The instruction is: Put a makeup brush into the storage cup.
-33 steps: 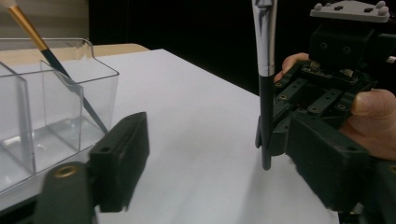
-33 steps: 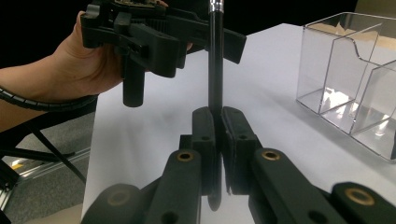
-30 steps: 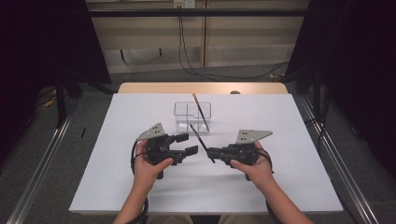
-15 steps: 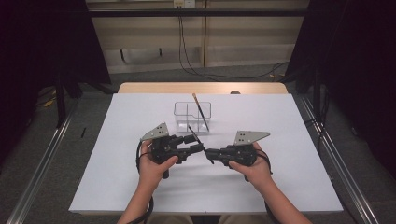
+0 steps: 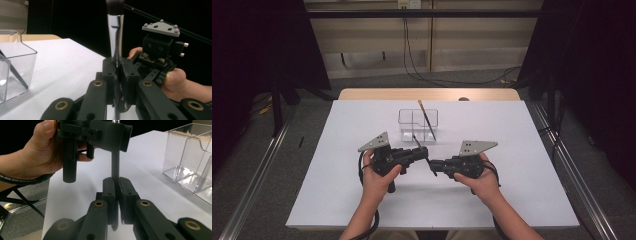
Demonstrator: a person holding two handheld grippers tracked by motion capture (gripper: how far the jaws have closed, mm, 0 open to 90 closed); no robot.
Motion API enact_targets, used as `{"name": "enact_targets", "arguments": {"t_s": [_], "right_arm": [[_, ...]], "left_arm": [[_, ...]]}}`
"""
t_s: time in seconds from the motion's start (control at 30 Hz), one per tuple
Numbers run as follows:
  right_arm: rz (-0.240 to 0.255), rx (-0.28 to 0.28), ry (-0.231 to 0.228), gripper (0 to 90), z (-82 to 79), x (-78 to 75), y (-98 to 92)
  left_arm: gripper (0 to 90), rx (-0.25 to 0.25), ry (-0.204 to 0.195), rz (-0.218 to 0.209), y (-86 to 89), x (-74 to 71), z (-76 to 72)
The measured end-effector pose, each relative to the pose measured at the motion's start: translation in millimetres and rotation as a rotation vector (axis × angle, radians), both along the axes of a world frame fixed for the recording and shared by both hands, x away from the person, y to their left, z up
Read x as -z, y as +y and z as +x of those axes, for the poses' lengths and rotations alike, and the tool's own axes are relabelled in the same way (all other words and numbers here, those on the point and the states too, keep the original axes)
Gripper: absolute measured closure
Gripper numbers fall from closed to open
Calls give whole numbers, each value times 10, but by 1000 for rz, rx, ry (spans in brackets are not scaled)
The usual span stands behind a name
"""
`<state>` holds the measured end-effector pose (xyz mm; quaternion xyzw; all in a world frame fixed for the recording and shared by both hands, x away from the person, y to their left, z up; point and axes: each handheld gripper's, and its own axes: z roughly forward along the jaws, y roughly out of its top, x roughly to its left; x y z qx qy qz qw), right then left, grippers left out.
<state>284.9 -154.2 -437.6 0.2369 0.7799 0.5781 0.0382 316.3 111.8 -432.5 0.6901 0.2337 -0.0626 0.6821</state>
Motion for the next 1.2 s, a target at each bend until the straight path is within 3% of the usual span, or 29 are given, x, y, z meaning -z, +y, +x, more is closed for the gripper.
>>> {"name": "enact_targets", "arguments": {"t_s": [0.63, 0.83, 1.2], "right_arm": [[29, -1, 5, 817, -13, 34, -5], [54, 19, 5, 695, -25, 16, -75], [50, 77, -25, 339, -21, 13, -255]], "left_arm": [[838, 2, -61, 48, -53, -64, -27], [838, -7, -67, 64, -43, -69, -31], [838, -5, -80, 76, -45, -90, -33]]}}
